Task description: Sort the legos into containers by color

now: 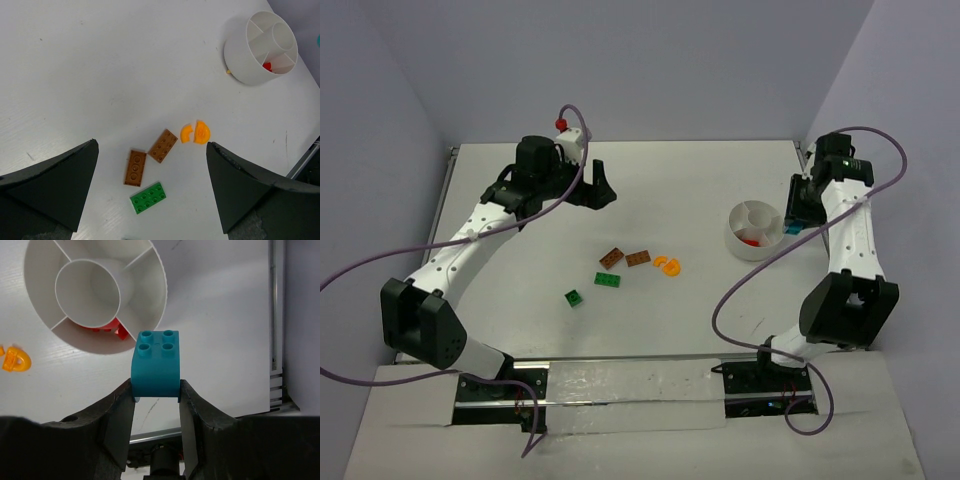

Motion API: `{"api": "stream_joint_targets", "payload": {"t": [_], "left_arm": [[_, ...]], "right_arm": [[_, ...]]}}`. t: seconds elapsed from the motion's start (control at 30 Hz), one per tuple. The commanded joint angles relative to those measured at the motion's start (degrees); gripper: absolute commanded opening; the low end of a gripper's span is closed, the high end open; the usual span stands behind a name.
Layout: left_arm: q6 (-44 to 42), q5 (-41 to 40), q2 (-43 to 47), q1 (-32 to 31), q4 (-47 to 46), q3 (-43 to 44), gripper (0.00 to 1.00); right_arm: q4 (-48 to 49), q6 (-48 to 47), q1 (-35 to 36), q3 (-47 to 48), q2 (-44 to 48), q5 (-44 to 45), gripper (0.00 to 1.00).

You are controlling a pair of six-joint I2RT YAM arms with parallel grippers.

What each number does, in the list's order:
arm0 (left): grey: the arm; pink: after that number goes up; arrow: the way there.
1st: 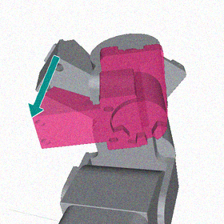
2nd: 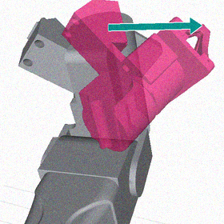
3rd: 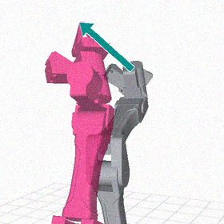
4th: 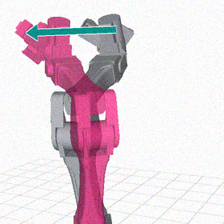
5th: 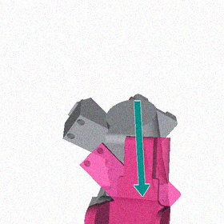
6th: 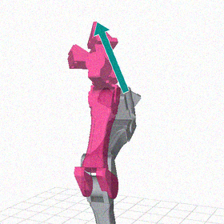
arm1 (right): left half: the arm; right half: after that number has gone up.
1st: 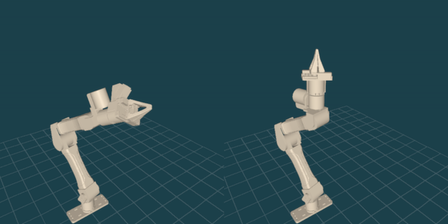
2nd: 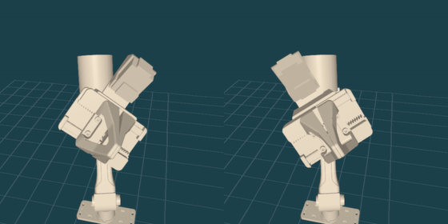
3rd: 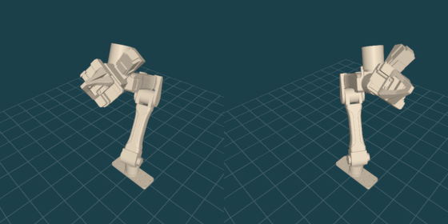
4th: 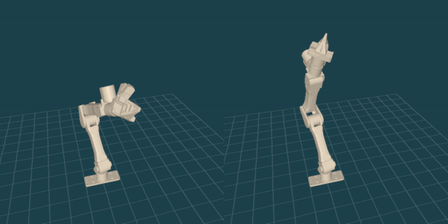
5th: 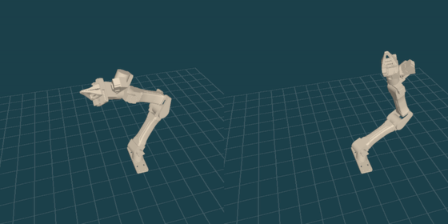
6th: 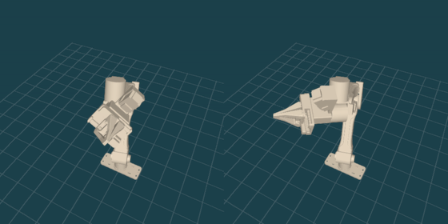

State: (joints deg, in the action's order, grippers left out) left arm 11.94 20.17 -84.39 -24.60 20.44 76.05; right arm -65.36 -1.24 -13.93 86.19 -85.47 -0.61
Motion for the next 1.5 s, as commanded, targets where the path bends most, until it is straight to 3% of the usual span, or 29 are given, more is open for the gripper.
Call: {"api": "stream_joint_targets", "payload": {"t": [0.0,0.57,0.97,1.1,1.2,1.37,1.43,1.47], "left_arm": [[-1.09,-0.01,-0.47,-0.10,0.02,2.17,0.99],[-2.47,1.54,-1.57,-0.02,-1.19,1.64,0.99],[-2.97,1.67,-2.11,-0.10,-1.39,1.64,0.99],[-2.97,1.82,-2.27,-0.03,-1.30,1.73,0.99],[-2.97,1.81,-2.44,-0.10,-0.84,1.99,0.99],[-3.24,1.50,-2.44,-0.05,0.30,2.88,0.99],[-3.28,0.85,-2.31,-0.06,0.90,3.31,0.99],[-3.20,0.75,-2.19,-0.01,1.26,3.44,0.99]], "right_arm": [[1.02,0.82,-0.32,4.37,-3.10,-0.24,0.00],[-0.60,3.02,-0.30,9.00,-12.00,-5.46,0.01],[-0.82,3.31,-0.30,6.89,-14.66,-5.70,0.09],[-0.98,2.93,-0.29,6.21,-14.90,-5.86,0.29],[-0.82,2.74,-0.30,5.66,-14.55,-6.07,0.58],[-1.09,2.47,-0.30,5.62,-13.98,-6.65,0.78],[-1.48,2.17,-0.30,5.92,-13.28,-7.86,0.90],[-1.65,1.95,-0.30,6.13,-12.98,-8.38,0.91]]}}
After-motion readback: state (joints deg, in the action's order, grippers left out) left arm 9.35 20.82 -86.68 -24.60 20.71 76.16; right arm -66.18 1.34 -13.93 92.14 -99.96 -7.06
